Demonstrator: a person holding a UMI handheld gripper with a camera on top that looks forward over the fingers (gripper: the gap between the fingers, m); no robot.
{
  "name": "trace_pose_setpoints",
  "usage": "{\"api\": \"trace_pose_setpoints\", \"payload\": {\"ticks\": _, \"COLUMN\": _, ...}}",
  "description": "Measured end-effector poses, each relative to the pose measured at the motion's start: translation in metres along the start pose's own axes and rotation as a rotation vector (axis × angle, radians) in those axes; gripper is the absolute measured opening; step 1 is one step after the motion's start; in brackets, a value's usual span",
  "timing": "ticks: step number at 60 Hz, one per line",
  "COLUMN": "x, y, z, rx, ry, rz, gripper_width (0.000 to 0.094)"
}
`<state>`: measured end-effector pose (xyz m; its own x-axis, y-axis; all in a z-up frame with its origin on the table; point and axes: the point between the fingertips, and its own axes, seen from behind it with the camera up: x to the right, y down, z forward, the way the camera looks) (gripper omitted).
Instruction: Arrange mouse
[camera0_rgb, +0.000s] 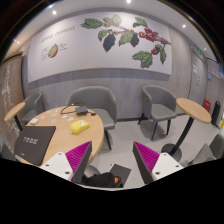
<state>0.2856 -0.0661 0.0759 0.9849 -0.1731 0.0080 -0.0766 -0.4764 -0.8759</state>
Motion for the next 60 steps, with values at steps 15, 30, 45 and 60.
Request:
{"api": "trace_pose_setpoints", "payload": {"ticks": 15, "x": -0.026, "y": -0.002, "z": 0.020, "rx": -0.013, "ry": -0.091, "rz": -0.046, "gripper_width": 0.0852}}
{"api": "trace_pose_setpoints", "payload": {"ticks": 30, "x": -0.135, "y": 0.018, "z": 0.074, "rx": -0.089, "ry": -0.294, "rz": -0.117, "gripper_width": 0.0851}}
{"api": "trace_pose_setpoints", "payload": {"ticks": 45, "x": -0.183, "y": 0.022, "z": 0.141, "rx": -0.172, "ry": -0.335, "rz": -0.157, "gripper_width": 0.0841}}
{"api": "trace_pose_setpoints", "payload": {"ticks": 60, "x": -0.188, "y": -0.005, "z": 0.202, "rx": -0.205, "ry": -0.249, "rz": -0.164, "gripper_width": 0.0821}}
